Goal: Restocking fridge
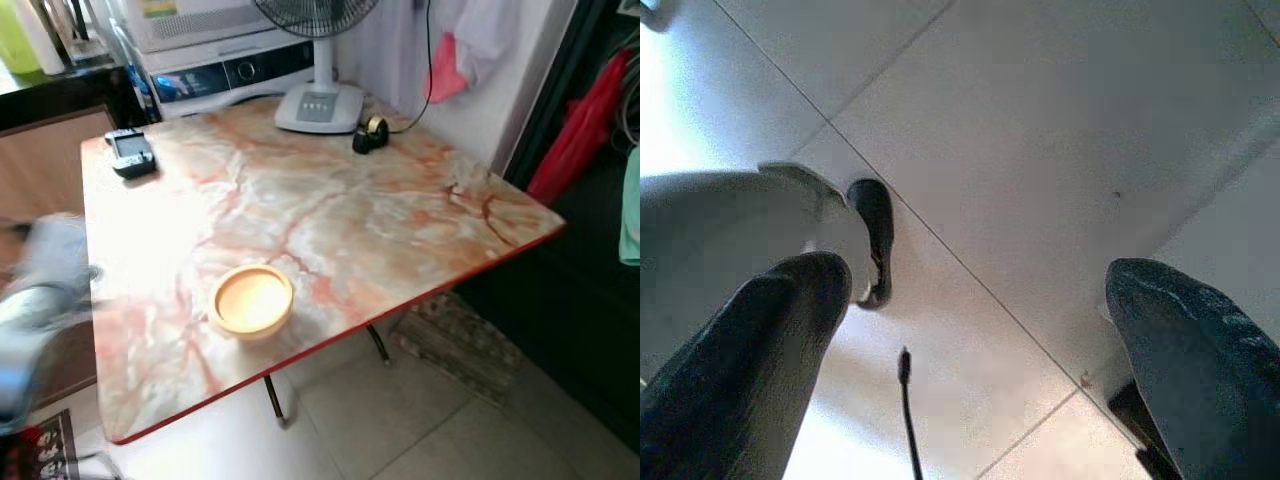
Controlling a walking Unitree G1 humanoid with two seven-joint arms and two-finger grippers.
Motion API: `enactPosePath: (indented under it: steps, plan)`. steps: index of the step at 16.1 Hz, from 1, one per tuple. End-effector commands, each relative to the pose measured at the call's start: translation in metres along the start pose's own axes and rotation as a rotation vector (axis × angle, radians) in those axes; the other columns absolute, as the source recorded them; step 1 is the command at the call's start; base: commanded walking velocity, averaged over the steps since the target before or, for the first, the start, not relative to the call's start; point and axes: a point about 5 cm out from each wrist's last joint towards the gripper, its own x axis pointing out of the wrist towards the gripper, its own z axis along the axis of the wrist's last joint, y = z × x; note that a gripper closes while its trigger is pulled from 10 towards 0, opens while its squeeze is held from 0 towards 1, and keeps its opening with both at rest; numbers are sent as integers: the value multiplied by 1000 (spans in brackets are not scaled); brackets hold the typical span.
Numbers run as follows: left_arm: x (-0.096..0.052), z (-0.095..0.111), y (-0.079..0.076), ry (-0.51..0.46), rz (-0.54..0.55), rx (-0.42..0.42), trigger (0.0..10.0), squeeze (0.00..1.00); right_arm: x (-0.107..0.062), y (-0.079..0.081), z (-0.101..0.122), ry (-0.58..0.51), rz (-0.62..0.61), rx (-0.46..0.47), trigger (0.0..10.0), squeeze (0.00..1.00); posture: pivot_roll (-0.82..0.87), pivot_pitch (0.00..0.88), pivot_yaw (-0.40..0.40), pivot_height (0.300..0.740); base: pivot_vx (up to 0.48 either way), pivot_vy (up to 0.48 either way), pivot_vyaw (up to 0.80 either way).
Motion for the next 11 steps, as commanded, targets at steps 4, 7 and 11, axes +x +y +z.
enactPosePath:
  steps: [4,7,11]
  plan:
    - [8,-75,34,140,221,1,10000,0,0,0,0,4,5,-3,10000,0,54,0,4,740,0,0,0]
    - [-2,-139,-1,228,111,-3,10000,0,0,0,0,5,7,-10,10000,0,50,0,3,740,0,0,0]
    - [-17,-187,-27,345,91,16,10000,0,0,-1,0,5,4,-14,10000,0,50,0,2,740,0,0,0]
